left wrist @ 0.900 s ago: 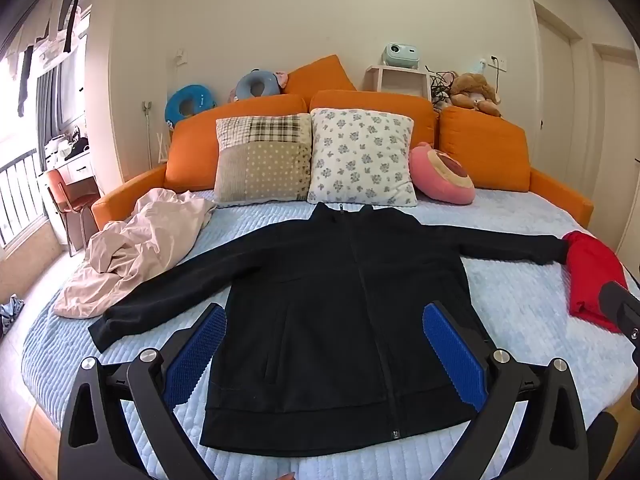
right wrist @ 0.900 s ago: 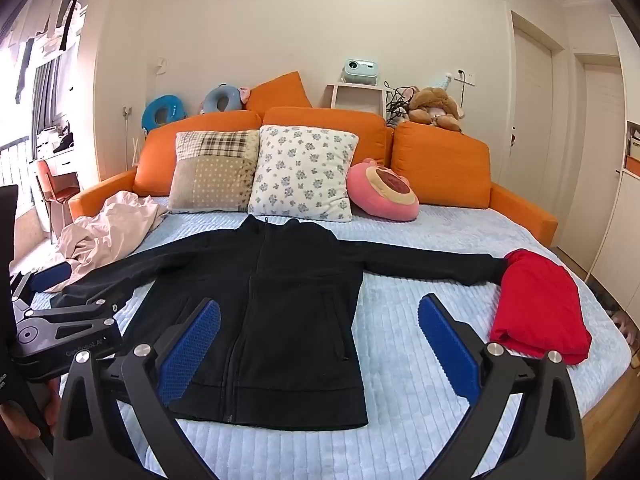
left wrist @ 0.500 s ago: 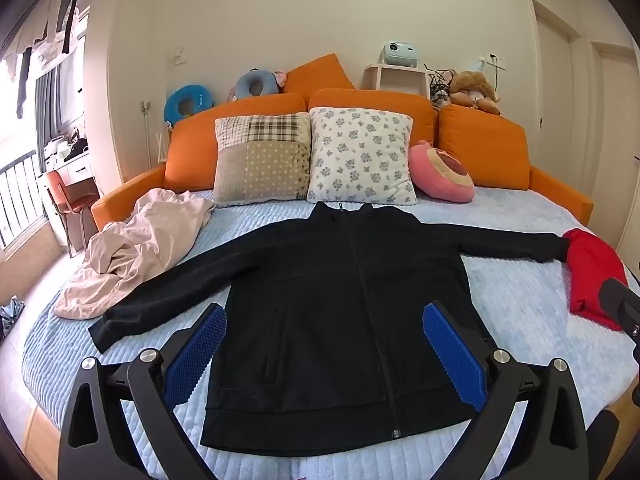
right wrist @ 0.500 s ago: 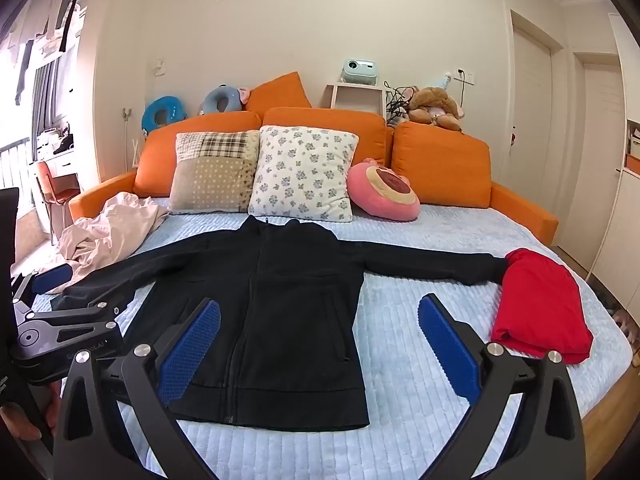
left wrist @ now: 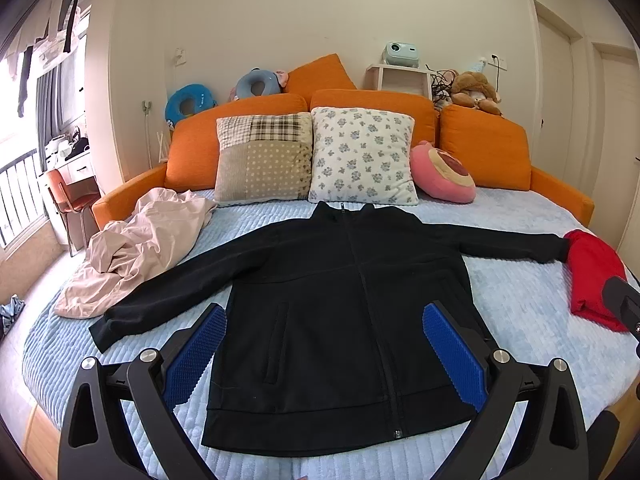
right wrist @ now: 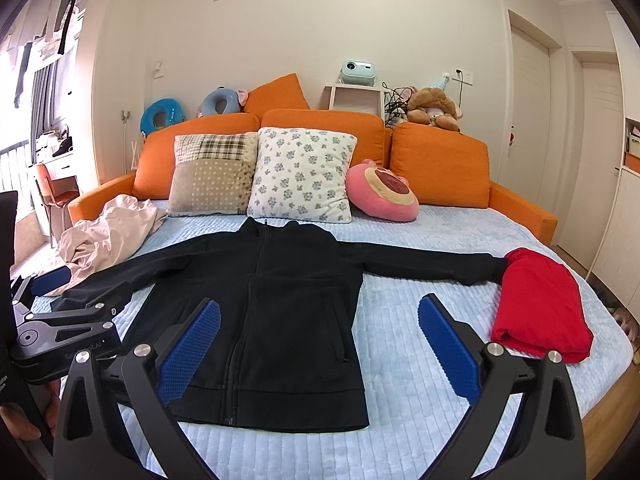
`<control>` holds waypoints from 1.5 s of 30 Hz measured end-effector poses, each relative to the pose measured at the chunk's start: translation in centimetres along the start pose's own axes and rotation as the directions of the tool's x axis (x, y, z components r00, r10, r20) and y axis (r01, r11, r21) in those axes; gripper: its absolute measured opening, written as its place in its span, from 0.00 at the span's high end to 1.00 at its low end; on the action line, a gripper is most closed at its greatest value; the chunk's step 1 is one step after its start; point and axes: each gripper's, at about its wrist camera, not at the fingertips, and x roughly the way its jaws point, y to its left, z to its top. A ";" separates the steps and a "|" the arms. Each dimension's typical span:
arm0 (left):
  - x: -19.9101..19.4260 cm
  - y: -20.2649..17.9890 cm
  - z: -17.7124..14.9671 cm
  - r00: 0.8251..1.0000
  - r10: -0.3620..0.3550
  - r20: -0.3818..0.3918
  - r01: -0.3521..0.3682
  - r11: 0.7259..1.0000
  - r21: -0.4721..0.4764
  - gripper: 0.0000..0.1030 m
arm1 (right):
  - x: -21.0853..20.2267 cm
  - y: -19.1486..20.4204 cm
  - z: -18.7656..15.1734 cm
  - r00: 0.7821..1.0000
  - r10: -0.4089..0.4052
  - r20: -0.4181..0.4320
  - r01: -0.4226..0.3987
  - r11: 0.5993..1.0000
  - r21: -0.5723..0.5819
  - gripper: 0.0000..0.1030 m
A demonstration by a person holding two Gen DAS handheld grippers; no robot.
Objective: Fold large clothes
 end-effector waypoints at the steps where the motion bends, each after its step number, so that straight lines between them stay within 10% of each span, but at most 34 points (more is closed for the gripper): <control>1: 0.0 0.1 0.0 1.000 0.001 0.000 -0.001 1.000 -0.004 0.03 | 0.0 0.0 0.0 1.000 -0.001 0.001 0.001 1.000 0.000 0.05; 45: 0.3 1.2 0.0 1.000 -0.003 0.000 0.003 0.999 -0.037 0.03 | 0.0 -0.1 0.2 1.000 -0.004 0.006 0.004 1.000 0.009 0.05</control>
